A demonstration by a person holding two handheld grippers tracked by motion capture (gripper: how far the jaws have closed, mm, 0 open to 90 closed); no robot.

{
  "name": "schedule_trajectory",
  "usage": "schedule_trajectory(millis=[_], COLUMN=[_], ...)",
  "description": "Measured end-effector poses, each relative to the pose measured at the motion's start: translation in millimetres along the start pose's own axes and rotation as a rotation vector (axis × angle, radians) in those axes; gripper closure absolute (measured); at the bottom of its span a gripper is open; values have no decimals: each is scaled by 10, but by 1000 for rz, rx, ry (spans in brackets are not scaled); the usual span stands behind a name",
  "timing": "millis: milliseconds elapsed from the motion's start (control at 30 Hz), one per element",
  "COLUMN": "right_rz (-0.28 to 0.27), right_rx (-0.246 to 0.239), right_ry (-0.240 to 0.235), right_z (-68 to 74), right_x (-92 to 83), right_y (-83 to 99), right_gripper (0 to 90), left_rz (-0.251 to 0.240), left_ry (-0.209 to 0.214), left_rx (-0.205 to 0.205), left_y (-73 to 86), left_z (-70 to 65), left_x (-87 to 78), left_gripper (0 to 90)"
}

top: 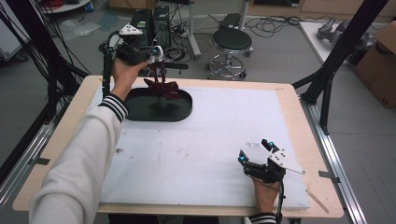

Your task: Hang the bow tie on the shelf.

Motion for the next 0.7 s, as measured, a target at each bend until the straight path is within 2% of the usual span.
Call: schedule_trajectory(millis=[267, 500, 633, 700], right_rz=[1, 1, 1, 0], right_rx=[2, 1, 0, 1], right_ry=[0, -1, -1, -1], right_z=[0, 1, 1, 0], right_x=[0, 1, 0, 1], right_y=[0, -1, -1, 0], right_gripper=[30, 30, 30, 30], left_rz=[54, 111, 115, 119], left_ry=[-27, -78, -103, -115], left_rx=[-9, -8, 3, -6], left_y=[116, 156, 143, 135], left_z=[44, 55, 72, 83], left_x=[91, 134, 157, 172], left_gripper=[871, 848, 859, 854])
Point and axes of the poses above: each handheld gripper's, and its own axes: x roughly forward along the jaws, y roughly out of its underside, z roughly to its left, the point moved 2 cm from there along x, roughly forward along the jaws, and after that the axes turned 12 degrees about -x, right-handed, at the moved point
